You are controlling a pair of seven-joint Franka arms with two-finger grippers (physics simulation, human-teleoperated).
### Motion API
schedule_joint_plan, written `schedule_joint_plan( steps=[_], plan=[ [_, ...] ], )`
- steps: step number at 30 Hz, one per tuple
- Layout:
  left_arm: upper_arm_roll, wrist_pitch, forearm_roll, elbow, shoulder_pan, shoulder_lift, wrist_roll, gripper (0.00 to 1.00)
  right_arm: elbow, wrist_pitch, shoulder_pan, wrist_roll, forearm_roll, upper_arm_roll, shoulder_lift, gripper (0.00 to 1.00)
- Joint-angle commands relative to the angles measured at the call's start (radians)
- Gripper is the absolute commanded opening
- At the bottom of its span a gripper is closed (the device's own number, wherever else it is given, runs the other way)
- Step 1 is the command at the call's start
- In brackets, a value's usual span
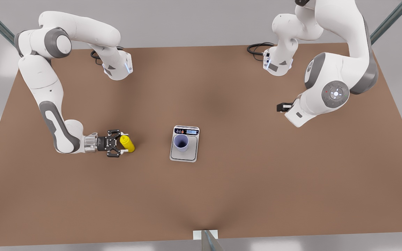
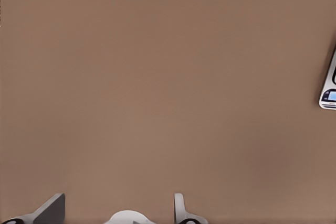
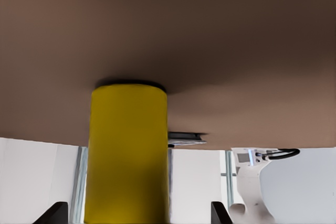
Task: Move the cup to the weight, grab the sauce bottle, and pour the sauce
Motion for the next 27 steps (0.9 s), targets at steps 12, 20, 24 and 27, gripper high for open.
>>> schedule_joint_plan(
  steps=[12, 20, 24, 27],
  plan=[
    [0.0, 0.008, 0.0, 0.0, 0.0, 0.001, 0.0, 1.0, 0.064, -0.004, -0.045, 0.0, -0.246, -0.012, -0.002, 1.0],
    [0.008, 0.009, 0.008, 0.161, 0.002, 0.038, -0.002, 1.0, 0.633, -0.213, 0.066, -0.147, -0.932, -0.061, -0.143, 1.0],
    [0.015, 0.073, 0.07, 0.178, 0.003, 0.073, 0.011, 1.0, 0.656, -0.33, 0.444, -0.267, -1.058, -0.234, -0.426, 1.0],
    [0.017, 0.094, 0.07, 0.181, 0.009, 0.09, 0.011, 1.0, 0.644, -0.359, 0.467, -0.474, -1.041, -0.354, -0.515, 1.0]
  ],
)
